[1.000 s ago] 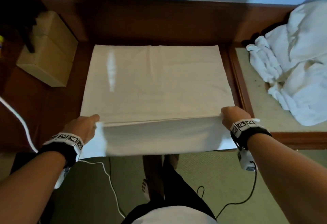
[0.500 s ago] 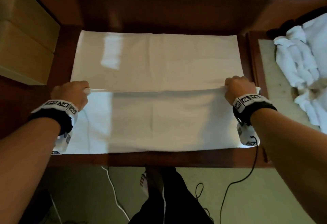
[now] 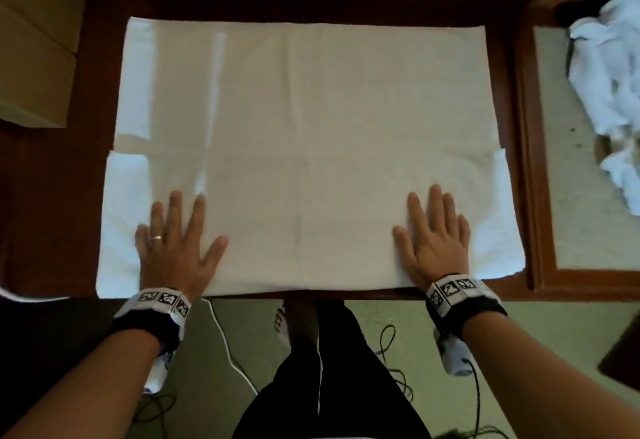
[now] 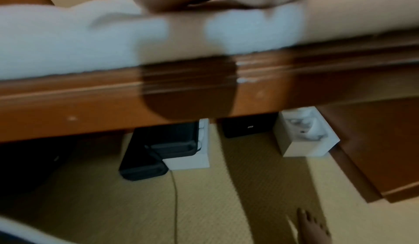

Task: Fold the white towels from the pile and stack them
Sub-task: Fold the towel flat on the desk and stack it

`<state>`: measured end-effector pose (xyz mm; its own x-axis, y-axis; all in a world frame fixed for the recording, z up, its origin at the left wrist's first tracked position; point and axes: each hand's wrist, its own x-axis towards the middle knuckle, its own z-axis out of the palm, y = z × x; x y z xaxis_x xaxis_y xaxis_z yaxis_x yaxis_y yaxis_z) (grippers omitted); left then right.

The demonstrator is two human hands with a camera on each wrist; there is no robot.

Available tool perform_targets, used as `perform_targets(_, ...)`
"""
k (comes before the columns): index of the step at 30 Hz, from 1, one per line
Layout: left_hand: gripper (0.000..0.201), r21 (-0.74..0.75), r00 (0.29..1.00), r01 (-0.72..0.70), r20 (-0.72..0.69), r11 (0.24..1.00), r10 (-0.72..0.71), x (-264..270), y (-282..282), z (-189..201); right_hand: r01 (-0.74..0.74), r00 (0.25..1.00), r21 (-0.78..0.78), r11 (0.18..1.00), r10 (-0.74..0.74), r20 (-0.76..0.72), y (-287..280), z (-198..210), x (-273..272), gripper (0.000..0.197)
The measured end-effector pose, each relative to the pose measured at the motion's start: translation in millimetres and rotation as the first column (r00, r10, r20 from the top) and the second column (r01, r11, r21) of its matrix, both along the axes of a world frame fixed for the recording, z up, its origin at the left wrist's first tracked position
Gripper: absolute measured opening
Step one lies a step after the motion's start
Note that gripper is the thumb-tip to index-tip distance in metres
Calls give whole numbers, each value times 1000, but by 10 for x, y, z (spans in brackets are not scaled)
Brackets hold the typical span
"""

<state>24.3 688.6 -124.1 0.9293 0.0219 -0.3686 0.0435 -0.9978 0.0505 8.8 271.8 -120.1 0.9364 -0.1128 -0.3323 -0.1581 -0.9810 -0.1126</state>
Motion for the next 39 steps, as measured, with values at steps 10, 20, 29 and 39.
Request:
perform_targets(10, 83, -20, 991, 128, 32, 992, -127, -90, -412, -130, -466, 884, 52, 883, 464, 50, 1051, -116, 73, 69)
perform_targets(20, 81, -75, 996, 39, 83, 996, -33, -2, -573, 2, 150, 988, -69, 986, -151, -13, -543, 38, 347, 76)
perform_targets(29, 71, -9, 870, 492, -31, 870, -492, 231, -332, 24, -204, 976, 42, 978, 206, -71, 457, -16, 203, 72)
perform_targets(39, 57, 118, 995, 49, -88, 992, -39, 819, 284, 438, -209, 959, 44, 977, 213, -188, 500, 260, 425, 74)
